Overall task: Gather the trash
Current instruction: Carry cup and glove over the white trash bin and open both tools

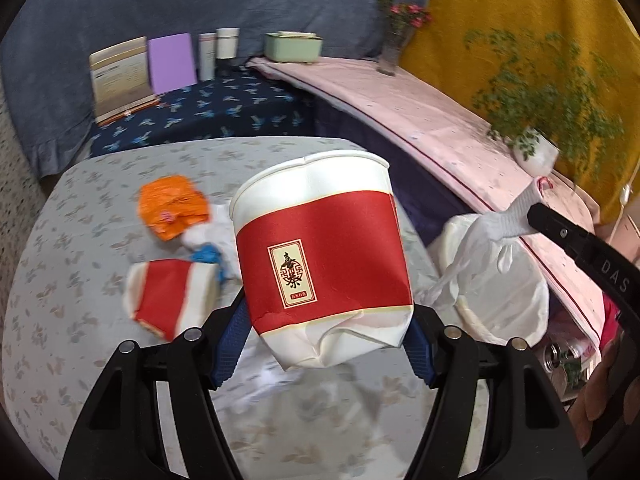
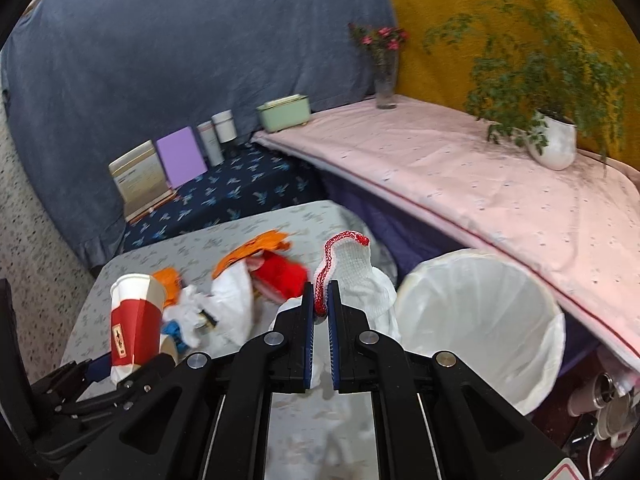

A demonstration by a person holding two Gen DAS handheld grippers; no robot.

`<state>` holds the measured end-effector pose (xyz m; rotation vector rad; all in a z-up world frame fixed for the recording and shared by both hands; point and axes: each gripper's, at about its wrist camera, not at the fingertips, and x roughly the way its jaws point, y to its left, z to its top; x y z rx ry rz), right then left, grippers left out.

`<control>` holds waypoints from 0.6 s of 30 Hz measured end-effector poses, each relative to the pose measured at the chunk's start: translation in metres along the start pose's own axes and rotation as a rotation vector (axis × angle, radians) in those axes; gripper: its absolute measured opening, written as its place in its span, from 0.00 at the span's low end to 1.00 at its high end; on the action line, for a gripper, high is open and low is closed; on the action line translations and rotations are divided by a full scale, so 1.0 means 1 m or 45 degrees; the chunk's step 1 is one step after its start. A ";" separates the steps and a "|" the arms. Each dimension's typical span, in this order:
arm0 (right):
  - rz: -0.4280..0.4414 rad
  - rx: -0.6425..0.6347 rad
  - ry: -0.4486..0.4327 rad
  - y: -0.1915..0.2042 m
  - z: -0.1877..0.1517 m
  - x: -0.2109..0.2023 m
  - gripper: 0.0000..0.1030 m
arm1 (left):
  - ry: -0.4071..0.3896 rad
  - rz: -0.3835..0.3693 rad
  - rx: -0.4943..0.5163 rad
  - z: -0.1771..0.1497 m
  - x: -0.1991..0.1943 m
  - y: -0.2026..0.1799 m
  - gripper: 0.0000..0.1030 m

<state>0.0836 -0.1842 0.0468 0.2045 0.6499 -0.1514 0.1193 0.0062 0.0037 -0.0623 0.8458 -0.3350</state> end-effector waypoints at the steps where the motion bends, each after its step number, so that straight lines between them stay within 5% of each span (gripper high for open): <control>1: -0.018 0.012 -0.006 -0.010 0.002 -0.002 0.06 | 0.006 -0.019 0.017 0.000 0.003 -0.011 0.62; 18: -0.213 0.163 0.002 -0.123 0.004 -0.003 0.06 | 0.113 -0.240 0.276 0.003 0.057 -0.139 0.62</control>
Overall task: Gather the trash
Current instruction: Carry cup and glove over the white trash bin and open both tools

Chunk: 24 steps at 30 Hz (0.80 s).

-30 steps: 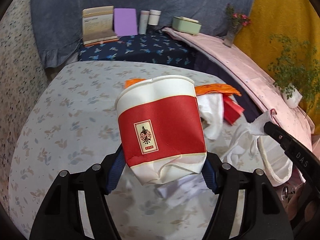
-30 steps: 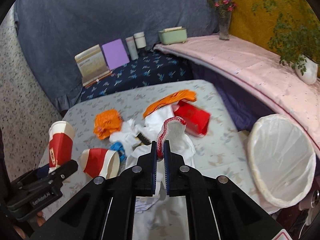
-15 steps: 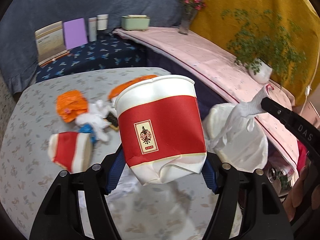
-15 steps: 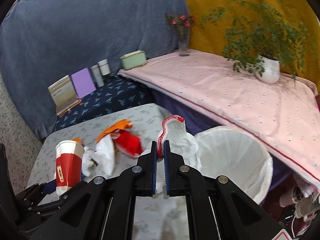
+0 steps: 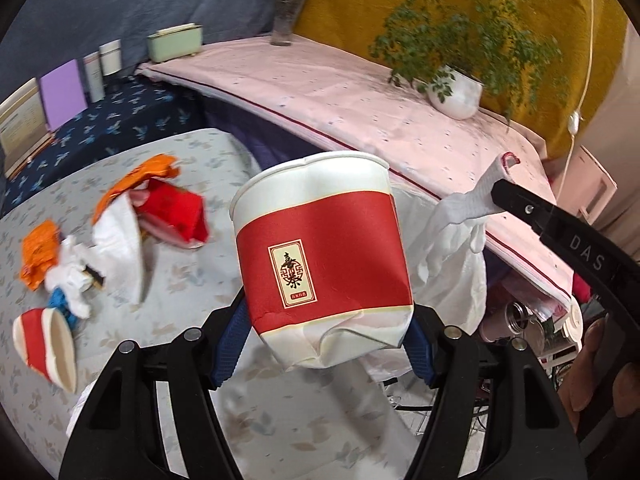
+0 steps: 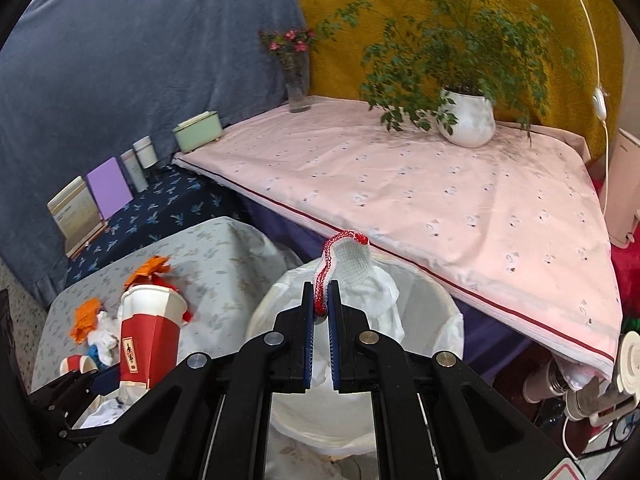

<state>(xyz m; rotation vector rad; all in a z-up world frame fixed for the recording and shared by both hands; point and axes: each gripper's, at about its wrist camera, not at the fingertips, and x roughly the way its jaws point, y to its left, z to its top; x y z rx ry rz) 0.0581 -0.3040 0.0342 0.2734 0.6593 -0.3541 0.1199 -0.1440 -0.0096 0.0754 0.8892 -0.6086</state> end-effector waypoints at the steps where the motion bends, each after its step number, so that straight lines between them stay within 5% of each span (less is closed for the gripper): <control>1: -0.009 0.004 0.005 -0.003 -0.001 0.002 0.06 | 0.007 -0.009 0.010 0.002 0.004 -0.005 0.62; 10: -0.056 0.027 0.025 -0.020 -0.001 0.016 0.11 | 0.037 -0.068 0.056 0.010 0.032 -0.022 0.68; 15: -0.073 0.035 0.005 -0.020 0.002 0.014 0.36 | 0.005 -0.053 0.037 0.012 0.033 -0.021 0.81; 24: -0.072 -0.002 -0.027 -0.007 0.001 -0.001 0.53 | -0.014 0.004 -0.023 0.010 0.022 0.001 0.84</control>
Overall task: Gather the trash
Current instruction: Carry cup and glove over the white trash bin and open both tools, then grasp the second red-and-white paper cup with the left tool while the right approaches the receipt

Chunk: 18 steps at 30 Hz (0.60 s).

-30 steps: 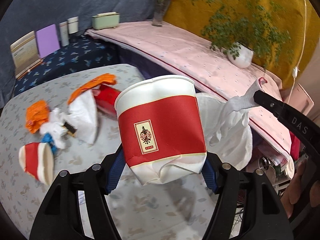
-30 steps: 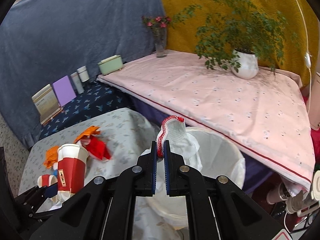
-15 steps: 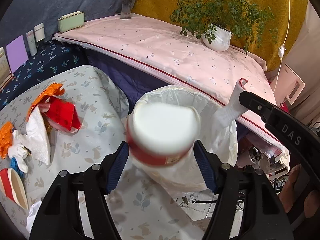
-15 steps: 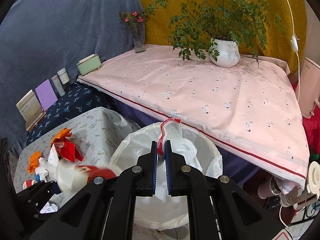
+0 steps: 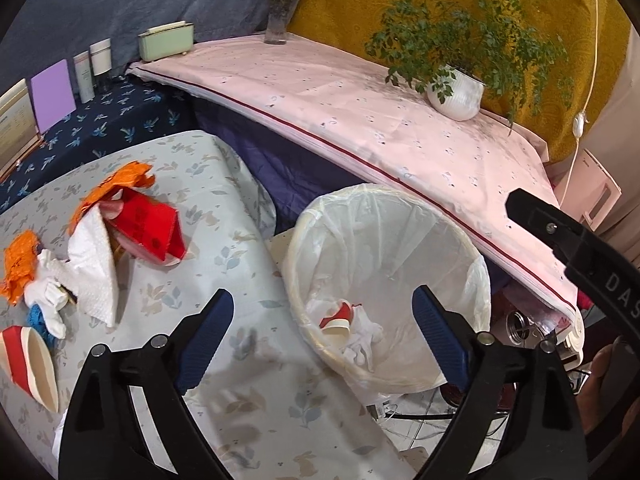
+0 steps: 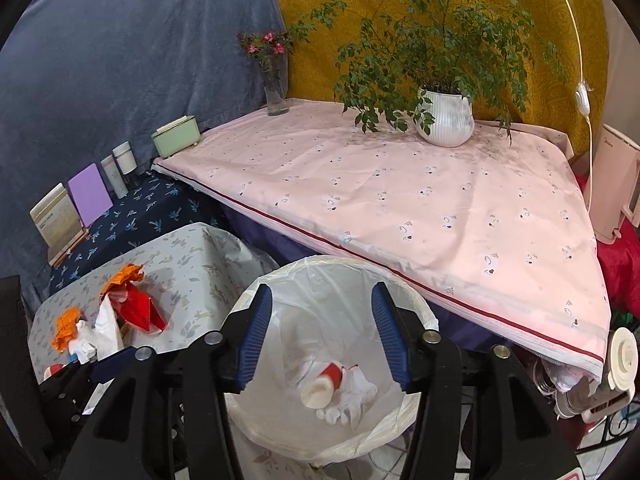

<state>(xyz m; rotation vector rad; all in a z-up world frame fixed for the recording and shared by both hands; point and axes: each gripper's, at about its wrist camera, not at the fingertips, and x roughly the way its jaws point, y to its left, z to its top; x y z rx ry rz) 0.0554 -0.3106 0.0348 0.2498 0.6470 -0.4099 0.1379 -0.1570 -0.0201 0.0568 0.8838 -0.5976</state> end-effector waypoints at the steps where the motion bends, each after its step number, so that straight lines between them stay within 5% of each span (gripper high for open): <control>1: 0.002 -0.010 -0.002 0.004 0.000 -0.002 0.54 | -0.004 0.012 -0.010 -0.001 -0.003 0.004 0.84; 18: 0.175 -0.179 0.035 0.096 -0.035 -0.028 0.63 | -0.063 0.244 -0.227 -0.038 -0.059 0.104 0.90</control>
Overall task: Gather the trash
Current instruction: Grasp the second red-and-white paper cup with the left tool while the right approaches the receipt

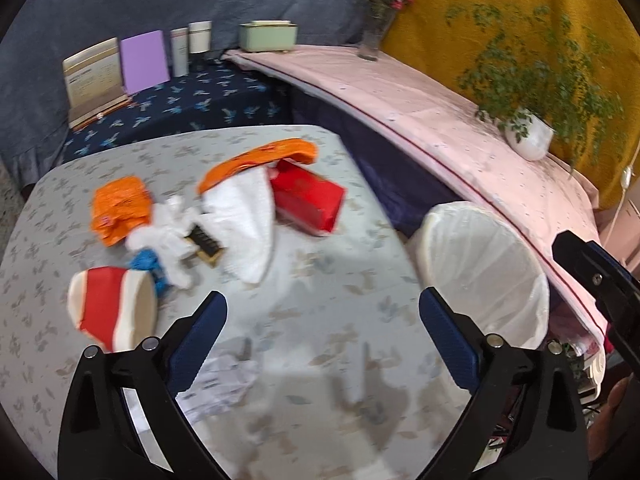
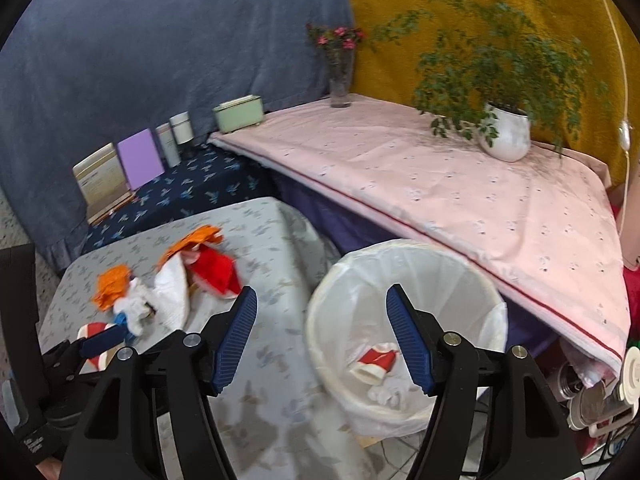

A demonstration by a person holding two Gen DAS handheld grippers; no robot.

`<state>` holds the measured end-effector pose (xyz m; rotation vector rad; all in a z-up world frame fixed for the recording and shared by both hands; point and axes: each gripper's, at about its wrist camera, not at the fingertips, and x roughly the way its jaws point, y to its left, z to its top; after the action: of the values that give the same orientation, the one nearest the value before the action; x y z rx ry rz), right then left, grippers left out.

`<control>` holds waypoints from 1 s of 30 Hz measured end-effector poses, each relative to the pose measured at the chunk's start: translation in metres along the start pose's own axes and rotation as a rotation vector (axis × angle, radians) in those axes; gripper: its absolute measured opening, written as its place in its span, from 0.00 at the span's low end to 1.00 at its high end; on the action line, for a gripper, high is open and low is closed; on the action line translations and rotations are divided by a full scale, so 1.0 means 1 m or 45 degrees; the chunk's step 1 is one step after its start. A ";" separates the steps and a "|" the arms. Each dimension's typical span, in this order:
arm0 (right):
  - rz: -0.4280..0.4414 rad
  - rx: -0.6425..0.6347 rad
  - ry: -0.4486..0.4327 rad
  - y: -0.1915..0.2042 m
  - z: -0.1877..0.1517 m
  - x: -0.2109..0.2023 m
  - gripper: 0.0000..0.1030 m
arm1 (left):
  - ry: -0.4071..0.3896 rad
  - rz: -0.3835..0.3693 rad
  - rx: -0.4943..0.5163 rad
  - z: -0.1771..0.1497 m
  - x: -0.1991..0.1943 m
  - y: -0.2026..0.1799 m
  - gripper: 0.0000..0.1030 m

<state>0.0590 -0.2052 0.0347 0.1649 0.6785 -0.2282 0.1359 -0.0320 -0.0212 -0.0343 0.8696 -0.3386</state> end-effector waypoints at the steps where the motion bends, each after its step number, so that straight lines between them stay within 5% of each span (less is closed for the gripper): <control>1: 0.016 -0.013 0.009 0.008 -0.003 0.001 0.63 | -0.001 0.025 -0.013 -0.002 -0.002 0.010 0.90; 15: 0.171 -0.132 0.174 0.095 -0.044 0.029 0.63 | 0.066 0.267 -0.032 -0.025 0.000 0.127 0.91; 30: 0.274 -0.195 0.364 0.151 -0.090 0.083 0.63 | 0.140 0.202 0.149 -0.023 0.038 0.154 0.91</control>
<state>0.1073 -0.0523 -0.0760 0.1235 0.9520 0.0559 0.1841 0.1051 -0.0900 0.1621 0.9534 -0.2440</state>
